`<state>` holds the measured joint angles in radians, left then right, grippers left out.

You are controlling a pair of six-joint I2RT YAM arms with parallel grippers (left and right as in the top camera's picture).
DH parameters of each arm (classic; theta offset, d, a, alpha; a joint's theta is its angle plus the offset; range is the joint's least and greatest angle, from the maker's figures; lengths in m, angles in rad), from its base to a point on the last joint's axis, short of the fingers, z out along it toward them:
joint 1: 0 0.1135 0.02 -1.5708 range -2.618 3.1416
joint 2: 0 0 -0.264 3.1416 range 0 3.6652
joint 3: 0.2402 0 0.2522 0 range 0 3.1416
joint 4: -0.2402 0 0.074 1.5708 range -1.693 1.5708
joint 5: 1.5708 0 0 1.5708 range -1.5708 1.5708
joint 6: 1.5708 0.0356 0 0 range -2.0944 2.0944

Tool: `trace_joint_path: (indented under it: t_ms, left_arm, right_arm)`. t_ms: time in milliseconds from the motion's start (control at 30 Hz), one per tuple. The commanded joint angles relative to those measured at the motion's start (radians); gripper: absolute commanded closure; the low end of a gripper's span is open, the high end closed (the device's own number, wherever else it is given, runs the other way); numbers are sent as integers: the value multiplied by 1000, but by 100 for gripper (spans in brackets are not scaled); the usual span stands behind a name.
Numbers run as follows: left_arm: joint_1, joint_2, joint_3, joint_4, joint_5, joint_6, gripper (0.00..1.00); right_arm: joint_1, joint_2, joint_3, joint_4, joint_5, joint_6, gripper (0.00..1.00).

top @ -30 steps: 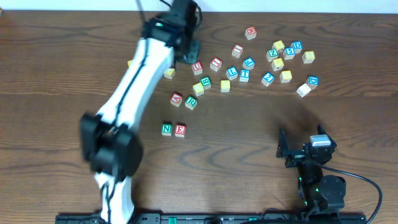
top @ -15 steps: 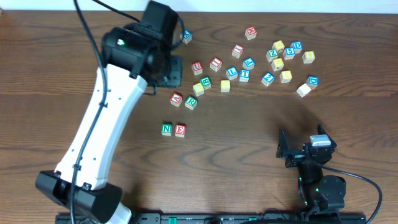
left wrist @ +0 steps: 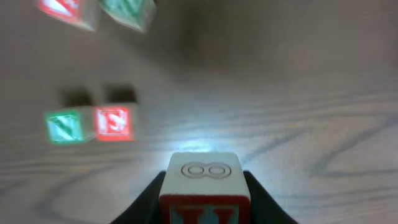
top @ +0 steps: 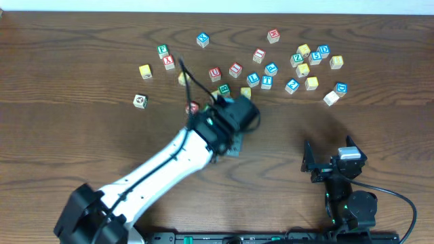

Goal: Spell out NEURIPS
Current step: 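Lift the U block and carry it right of the E block, then lower the U block beside the E block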

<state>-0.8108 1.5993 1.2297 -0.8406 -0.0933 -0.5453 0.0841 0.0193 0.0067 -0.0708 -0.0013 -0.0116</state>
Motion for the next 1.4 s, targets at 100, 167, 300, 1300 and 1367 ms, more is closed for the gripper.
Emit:
trace_joint_path:
  t_ms: [100, 167, 300, 1300, 1367]
  left_arm:
    - [-4, -13, -135, 154, -32, -111, 92]
    - [-1, -11, -153, 177, -50, -112, 92]
    - [1, -11, -184, 192, -108, -112, 92]
    - [66, 134, -277, 357, -143, -103, 92]
    - [80, 134, -277, 357, -143, -103, 92]
  right_arm:
    - [-5, 0, -1, -5, -2, 7, 1]
    - [-5, 0, -1, -5, -2, 7, 1]
    - [-5, 0, -1, -5, -2, 7, 1]
    - [-5, 0, -1, -5, -2, 7, 1]
    - [-5, 0, -1, -5, -2, 7, 1]
